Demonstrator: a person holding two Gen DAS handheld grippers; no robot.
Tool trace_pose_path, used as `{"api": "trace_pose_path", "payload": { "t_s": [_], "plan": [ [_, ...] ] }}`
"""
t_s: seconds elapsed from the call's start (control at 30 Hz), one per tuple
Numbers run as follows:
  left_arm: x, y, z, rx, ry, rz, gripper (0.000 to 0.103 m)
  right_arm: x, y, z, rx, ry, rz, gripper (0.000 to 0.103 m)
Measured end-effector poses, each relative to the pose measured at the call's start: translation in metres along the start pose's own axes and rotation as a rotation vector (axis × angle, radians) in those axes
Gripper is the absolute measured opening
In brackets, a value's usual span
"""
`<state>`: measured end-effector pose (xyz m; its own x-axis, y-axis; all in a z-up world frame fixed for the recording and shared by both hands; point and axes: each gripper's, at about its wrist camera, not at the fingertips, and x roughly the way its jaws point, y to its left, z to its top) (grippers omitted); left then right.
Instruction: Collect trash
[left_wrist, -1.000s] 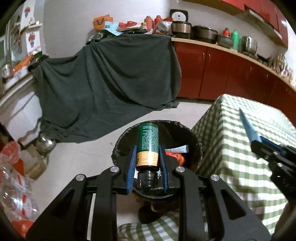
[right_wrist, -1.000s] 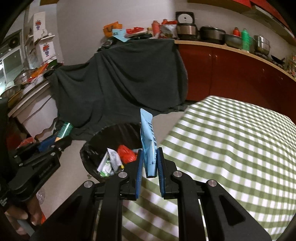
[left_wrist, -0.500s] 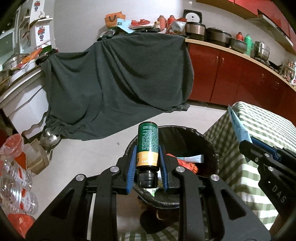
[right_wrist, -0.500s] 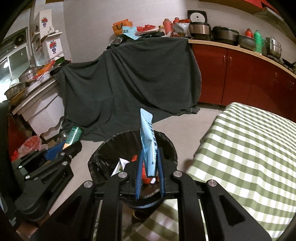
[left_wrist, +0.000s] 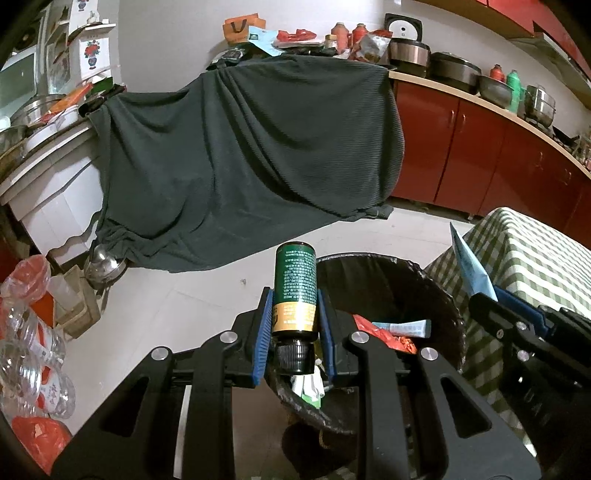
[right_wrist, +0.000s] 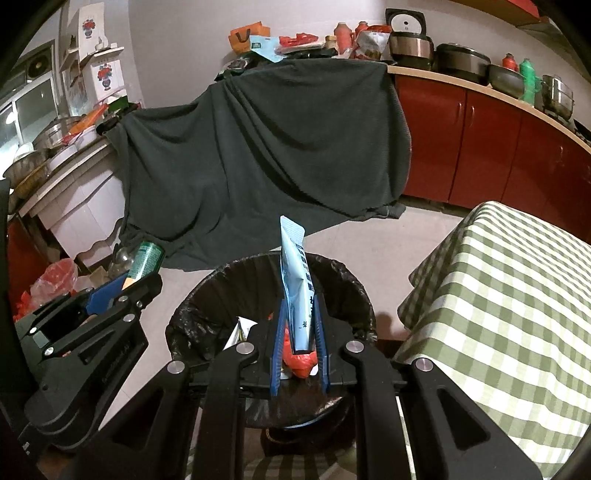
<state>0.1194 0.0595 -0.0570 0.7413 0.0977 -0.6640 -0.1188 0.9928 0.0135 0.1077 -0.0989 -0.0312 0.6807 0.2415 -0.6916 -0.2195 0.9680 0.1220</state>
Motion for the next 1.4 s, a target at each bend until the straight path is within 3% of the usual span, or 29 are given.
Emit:
{"api": "trace_pose_path", "payload": {
  "t_s": [0.2,0.3,0.37,0.57,1.1,1.27,1.4],
  "plan": [
    [0.013,-0.005,0.000,0.020,0.007,0.001,0.026,0.011,0.003,0.002,0.006,0.030,0.006,0.017],
    [0.018,-0.005,0.000,0.023,0.008,0.004,0.056,0.015,0.003,0.004,0.012,0.048,0.003,0.027],
    [0.019,-0.004,-0.001,0.017,0.003,0.009,0.058,0.015,0.002,0.005,0.021,0.045,-0.002,0.031],
    [0.022,-0.006,-0.001,0.016,0.015,0.013,0.058,0.011,0.001,0.003,0.024,0.036,-0.010,0.034],
    [-0.005,0.001,-0.005,0.003,-0.018,0.027,0.073,-0.030,-0.008,-0.002,0.047,-0.064,-0.048,0.073],
    [-0.024,0.004,-0.012,-0.003,-0.022,0.029,0.074,-0.055,-0.013,-0.010,0.041,-0.116,-0.099,0.077],
    [-0.044,0.005,-0.018,-0.019,-0.023,0.010,0.075,-0.070,-0.016,-0.016,0.039,-0.125,-0.085,0.077]
  ]
}}
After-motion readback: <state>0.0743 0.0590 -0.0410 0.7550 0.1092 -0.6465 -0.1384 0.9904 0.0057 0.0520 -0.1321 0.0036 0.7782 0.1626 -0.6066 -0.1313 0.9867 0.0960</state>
